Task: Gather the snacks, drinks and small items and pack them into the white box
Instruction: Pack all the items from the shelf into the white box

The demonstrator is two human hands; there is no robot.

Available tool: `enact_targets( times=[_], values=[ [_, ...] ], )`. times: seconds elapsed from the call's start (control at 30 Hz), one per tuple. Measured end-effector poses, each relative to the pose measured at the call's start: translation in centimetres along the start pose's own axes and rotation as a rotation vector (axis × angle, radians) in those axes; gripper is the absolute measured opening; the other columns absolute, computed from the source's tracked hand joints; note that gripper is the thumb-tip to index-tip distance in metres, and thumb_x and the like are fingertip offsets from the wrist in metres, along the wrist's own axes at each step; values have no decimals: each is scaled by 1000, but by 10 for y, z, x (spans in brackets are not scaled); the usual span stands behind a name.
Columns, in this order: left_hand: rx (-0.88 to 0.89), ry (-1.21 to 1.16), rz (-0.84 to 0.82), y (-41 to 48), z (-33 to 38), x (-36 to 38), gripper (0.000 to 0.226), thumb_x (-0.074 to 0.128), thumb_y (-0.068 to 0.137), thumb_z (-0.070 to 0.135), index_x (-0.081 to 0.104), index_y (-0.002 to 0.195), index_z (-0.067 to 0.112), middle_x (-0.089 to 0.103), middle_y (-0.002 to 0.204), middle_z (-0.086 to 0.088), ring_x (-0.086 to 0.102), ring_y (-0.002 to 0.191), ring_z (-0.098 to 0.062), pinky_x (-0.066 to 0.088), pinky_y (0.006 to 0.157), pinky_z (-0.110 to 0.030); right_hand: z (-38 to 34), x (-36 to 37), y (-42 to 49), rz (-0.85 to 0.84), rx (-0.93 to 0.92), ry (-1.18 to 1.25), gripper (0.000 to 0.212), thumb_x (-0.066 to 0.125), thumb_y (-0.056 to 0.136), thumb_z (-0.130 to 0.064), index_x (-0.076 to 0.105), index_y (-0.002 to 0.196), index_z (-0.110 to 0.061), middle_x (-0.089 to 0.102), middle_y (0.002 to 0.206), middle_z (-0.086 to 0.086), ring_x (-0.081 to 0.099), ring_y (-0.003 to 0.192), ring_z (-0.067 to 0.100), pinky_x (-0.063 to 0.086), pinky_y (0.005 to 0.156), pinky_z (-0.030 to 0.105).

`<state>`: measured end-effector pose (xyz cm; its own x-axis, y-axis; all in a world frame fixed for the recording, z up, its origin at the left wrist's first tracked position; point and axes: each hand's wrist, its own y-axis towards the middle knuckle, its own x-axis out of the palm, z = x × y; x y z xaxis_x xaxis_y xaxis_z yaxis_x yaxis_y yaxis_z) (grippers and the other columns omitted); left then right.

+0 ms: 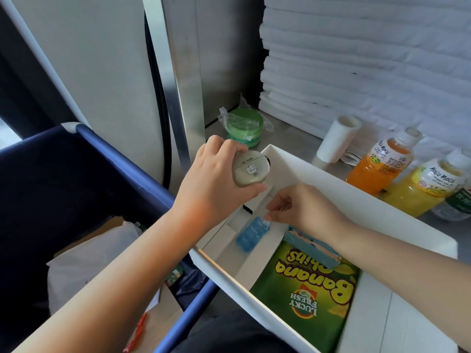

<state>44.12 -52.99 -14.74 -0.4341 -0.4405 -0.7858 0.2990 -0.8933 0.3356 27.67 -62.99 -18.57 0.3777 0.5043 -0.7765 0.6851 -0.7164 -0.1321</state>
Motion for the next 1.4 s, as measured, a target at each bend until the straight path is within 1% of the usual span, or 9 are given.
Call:
enact_targets(
  times=[0.1, 0.3, 0.43, 0.53, 0.77, 0.87, 1.0, 1.2, 1.4],
  values=[
    [5, 14, -3, -1, 1, 1, 68, 68, 65, 57, 49, 121, 23, 38, 108, 10, 37, 104, -8, 30, 79, -19, -2, 11, 1, -58, -15, -3, 15, 76, 77, -27, 72, 90, -19, 65, 80, -12, 53, 64, -6, 39, 56, 4],
    [-1, 8, -4, -3, 1, 0, 70, 63, 65, 61, 49, 121, 22, 40, 111, 8, 38, 107, -10, 31, 80, -22, -4, 32, -6, -244, -62, -133, 21, 63, 88, -30, 70, 108, -28, 64, 98, -15, 51, 77, -7, 35, 66, 4],
    [17, 34, 2, -3, 1, 1, 68, 67, 68, 57, 49, 122, 20, 42, 112, 4, 39, 107, -13, 33, 81, -23, -4, 40, -10, -360, -126, -305, 30, 48, 96, -32, 60, 124, -33, 58, 119, -8, 47, 109, 8, 36, 88, 19],
    [17, 36, 6, -4, 1, 1, 69, 63, 66, 60, 48, 122, 21, 42, 112, 5, 38, 106, -11, 33, 80, -22, -5, 38, -10, -378, -138, -297, 32, 47, 97, -30, 56, 127, -33, 55, 124, -10, 44, 115, 8, 33, 91, 18],
    [32, 43, 24, -4, 1, 1, 67, 70, 66, 54, 50, 120, 20, 43, 111, 4, 39, 107, -13, 33, 80, -21, -16, -30, -12, 18, -139, -173, 10, 65, 84, -31, 62, 91, -37, 62, 89, -21, 58, 80, -6, 47, 72, 19],
    [57, 70, 23, -4, 2, 1, 68, 72, 66, 53, 50, 120, 18, 43, 111, 3, 38, 105, -14, 31, 81, -20, -23, -52, -11, 175, -200, -51, 29, 68, 82, -28, 54, 106, -38, 59, 97, -21, 57, 81, -8, 49, 68, 18],
    [89, 111, 21, -5, 3, 0, 68, 73, 67, 51, 51, 121, 16, 44, 113, 0, 38, 105, -15, 33, 80, -21, -30, -52, -3, 121, -290, 12, 48, 62, 88, -17, 49, 130, -35, 52, 113, -20, 55, 89, -6, 47, 75, 12],
    [166, 165, 36, -7, 5, -1, 64, 75, 68, 45, 56, 120, 12, 49, 113, -5, 43, 103, -21, 43, 78, -30, -25, -48, 8, 57, -303, 79, 30, 63, 89, -18, 62, 114, -34, 56, 112, -17, 58, 93, -6, 49, 78, 17],
    [221, 194, 8, -8, 6, -1, 64, 78, 67, 40, 56, 121, 13, 50, 113, -6, 46, 103, -23, 47, 80, -35, -19, -48, 4, 91, -259, 92, 17, 69, 84, -29, 62, 99, -34, 64, 101, -22, 56, 94, -10, 44, 76, 9]
  ],
)
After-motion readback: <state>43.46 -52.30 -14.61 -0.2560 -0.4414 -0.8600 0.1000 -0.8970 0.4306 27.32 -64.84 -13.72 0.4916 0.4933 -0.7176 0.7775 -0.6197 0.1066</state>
